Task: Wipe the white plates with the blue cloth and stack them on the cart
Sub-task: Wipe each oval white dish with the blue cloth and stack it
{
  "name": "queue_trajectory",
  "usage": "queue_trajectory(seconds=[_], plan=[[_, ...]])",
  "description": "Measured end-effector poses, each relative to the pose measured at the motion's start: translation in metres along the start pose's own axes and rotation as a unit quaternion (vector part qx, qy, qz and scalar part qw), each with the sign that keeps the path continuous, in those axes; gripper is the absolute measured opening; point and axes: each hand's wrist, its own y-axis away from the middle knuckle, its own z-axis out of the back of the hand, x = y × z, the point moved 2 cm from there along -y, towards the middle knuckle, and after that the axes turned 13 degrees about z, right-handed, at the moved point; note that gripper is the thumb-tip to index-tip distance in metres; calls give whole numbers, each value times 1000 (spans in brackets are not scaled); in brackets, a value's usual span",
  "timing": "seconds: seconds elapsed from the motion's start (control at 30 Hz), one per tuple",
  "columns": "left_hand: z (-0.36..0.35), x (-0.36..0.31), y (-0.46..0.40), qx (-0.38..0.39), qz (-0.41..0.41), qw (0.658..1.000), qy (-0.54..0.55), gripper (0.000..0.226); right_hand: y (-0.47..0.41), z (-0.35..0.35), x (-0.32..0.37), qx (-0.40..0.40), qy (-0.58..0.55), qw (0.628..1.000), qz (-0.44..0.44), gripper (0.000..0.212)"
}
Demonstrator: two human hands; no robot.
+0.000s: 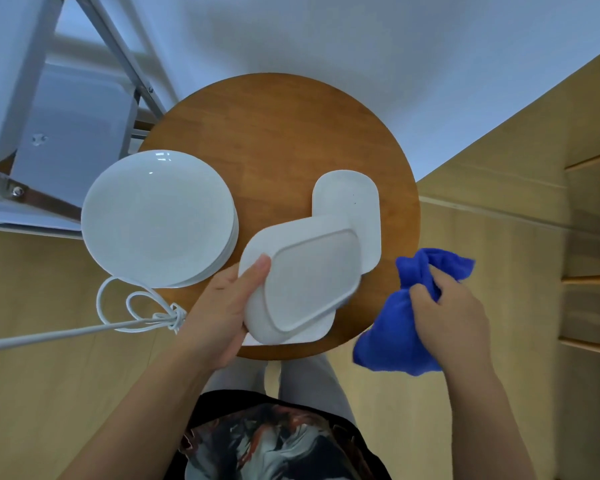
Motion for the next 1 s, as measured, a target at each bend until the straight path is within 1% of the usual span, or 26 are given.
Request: queue_trajectory(seconds=[0.03, 0.1, 0.13, 0.17, 0.2, 0.23, 0.27, 0.3, 0.33, 0.37, 0.4, 0.43, 0.5, 0.53, 0.57, 0.6, 0.63, 0.67, 0.7, 0.73, 0.77, 0.8, 0.83, 0.87, 0.93, 1.0], plan=[[-2, -1, 0, -36, -5, 998, -53, 26, 5, 3, 5, 9, -20, 999, 28, 19], [-14, 0, 2, -88, -8, 978, -189, 47, 15, 2, 18, 46, -89, 993, 62, 25], [-24, 5, 4, -87, -12, 965, -248, 51, 19, 0, 25, 68, -140, 986, 61, 31], [-36, 10, 7, -66, -18, 956, -286, 46, 23, -3, 32, 90, -199, 975, 49, 41], [-50, 16, 10, -39, -31, 950, -309, 35, 26, -7, 37, 109, -250, 961, 41, 52], [-62, 23, 12, -20, -46, 940, -336, 27, 28, -10, 40, 127, -275, 952, 42, 62], [-71, 29, 15, -3, -58, 928, -367, 33, 30, -13, 42, 146, -288, 945, 51, 68], [-77, 34, 18, 13, -68, 914, -400, 53, 32, -15, 41, 166, -310, 934, 60, 68], [-79, 36, 20, 30, -76, 897, -434, 73, 32, -16, 39, 186, -349, 916, 67, 62], [-79, 36, 22, 45, -77, 882, -463, 87, 33, -16, 37, 208, -390, 894, 74, 54], [-78, 36, 24, 67, -73, 866, -489, 94, 33, -16, 35, 228, -417, 875, 87, 43], [-75, 38, 25, 92, -63, 848, -517, 98, 34, -16, 32, 244, -426, 865, 103, 35], [-64, 42, 25, 140, -35, 819, -555, 97, 34, -18, 26, 265, -414, 862, 124, 28], [-58, 43, 23, 140, -19, 827, -544, 91, 33, -19, 22, 273, -406, 864, 123, 30], [-50, 40, 20, 106, -10, 862, -496, 77, 32, -20, 17, 279, -400, 865, 116, 32], [-40, 35, 17, 39, -14, 907, -420, 58, 30, -21, 11, 288, -396, 865, 108, 35], [-24, 33, 9, -59, -32, 936, -346, 43, 28, -21, 6, 301, -391, 864, 104, 37], [-8, 31, -1, -162, -65, 933, -315, 37, 27, -22, 3, 319, -385, 859, 106, 38], [7, 30, -12, -241, -85, 908, -331, 38, 25, -23, -1, 338, -379, 854, 110, 37], [21, 29, -23, -280, -68, 888, -358, 43, 25, -24, -3, 357, -374, 849, 113, 36], [35, 32, -34, -284, -18, 877, -387, 48, 24, -27, -3, 372, -370, 844, 112, 35], [46, 37, -43, -268, 39, 875, -402, 49, 23, -29, -3, 383, -371, 839, 108, 34], [54, 42, -51, -244, 81, 876, -408, 44, 22, -33, -3, 389, -372, 836, 104, 33], [60, 47, -56, -230, 97, 876, -413, 37, 19, -37, -3, 389, -372, 837, 99, 32], [68, 53, -60, -254, 70, 870, -417, 39, 11, -45, -6, 367, -368, 850, 83, 25], [76, 54, -61, -296, 46, 863, -406, 39, 0, -56, -12, 322, -354, 876, 56, 18]])
